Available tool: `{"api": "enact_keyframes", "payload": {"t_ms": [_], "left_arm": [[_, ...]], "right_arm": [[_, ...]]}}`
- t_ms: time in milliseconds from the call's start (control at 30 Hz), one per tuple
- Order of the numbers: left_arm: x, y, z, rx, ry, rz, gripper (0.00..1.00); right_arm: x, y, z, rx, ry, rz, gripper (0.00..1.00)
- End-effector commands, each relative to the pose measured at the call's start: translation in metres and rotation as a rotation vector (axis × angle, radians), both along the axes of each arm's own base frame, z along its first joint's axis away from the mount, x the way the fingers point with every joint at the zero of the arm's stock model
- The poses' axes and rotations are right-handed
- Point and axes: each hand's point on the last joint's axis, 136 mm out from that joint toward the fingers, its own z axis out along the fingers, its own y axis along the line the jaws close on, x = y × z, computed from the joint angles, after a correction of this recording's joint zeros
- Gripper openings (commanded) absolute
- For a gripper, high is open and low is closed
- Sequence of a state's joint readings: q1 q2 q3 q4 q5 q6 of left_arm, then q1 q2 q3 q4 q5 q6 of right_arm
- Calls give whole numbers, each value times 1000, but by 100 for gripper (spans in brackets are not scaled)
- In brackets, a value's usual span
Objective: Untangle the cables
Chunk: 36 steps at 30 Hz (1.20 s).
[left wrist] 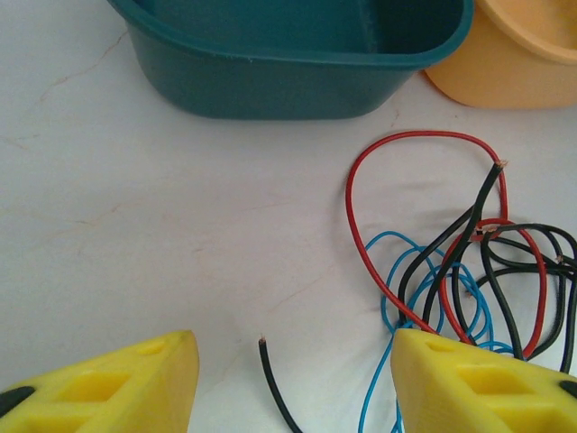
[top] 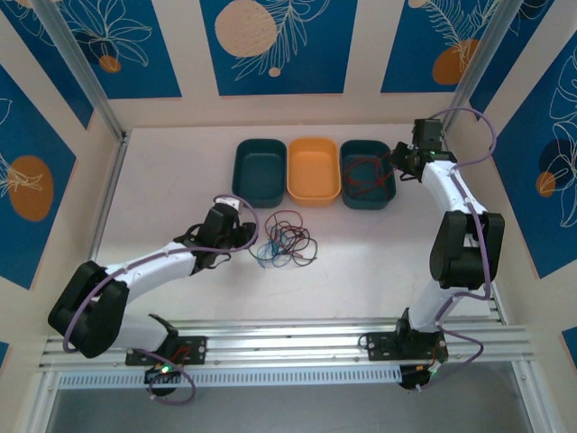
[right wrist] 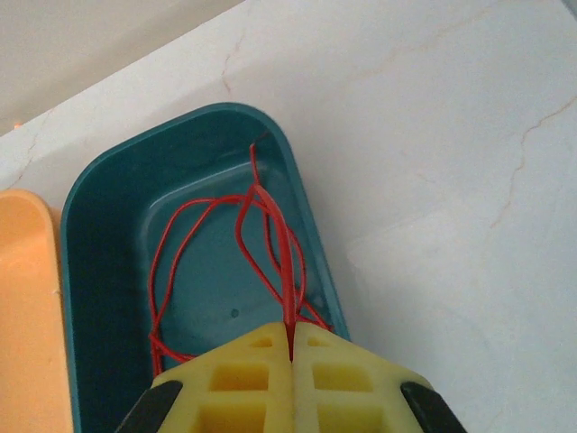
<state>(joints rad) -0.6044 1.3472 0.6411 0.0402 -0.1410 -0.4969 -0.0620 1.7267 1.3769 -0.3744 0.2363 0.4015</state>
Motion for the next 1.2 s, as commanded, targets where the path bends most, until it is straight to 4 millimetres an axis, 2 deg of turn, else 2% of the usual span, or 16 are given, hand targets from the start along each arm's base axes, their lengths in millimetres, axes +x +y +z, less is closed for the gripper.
{"api": "enact_keyframes", "payload": {"t_ms": [0,100,233,500,600,667,767,800,833,900,933,1067,1167], "left_arm": [[-1,7,2,10,-9,20,60],[0,6,2,9,-11,18,62],[1,5,1,7,-7,16,67],[0,4,2,-1,-8,16,73],[0,4,2,0,-8,17,79],[1,5,3,0,-10,19,84],[1,5,5,4,-11,19,92],[2,4,7,4,-14,19,98],[3,4,8,4,-15,20,100],[4,4,11,3,-19,20,100],[4,4,12,4,-21,20,100],[6,2,17,-7,-28,25,100],[8,0,21,-16,-33,25,100]], "right_arm": [[3,22,-5,9,-2,70,0],[7,39,-19,17,26,123,0],[13,47,-39,40,76,153,0],[19,47,-90,30,227,178,0],[18,48,-97,15,258,189,0],[18,51,-91,3,246,199,0],[18,52,-72,-15,218,200,2],[18,52,-64,-24,207,198,8],[17,52,-57,-35,198,193,17],[14,49,-41,-70,182,183,34],[12,48,-34,-94,175,177,39],[0,39,-12,-162,159,135,49],[-12,46,5,-154,128,147,50]]}}
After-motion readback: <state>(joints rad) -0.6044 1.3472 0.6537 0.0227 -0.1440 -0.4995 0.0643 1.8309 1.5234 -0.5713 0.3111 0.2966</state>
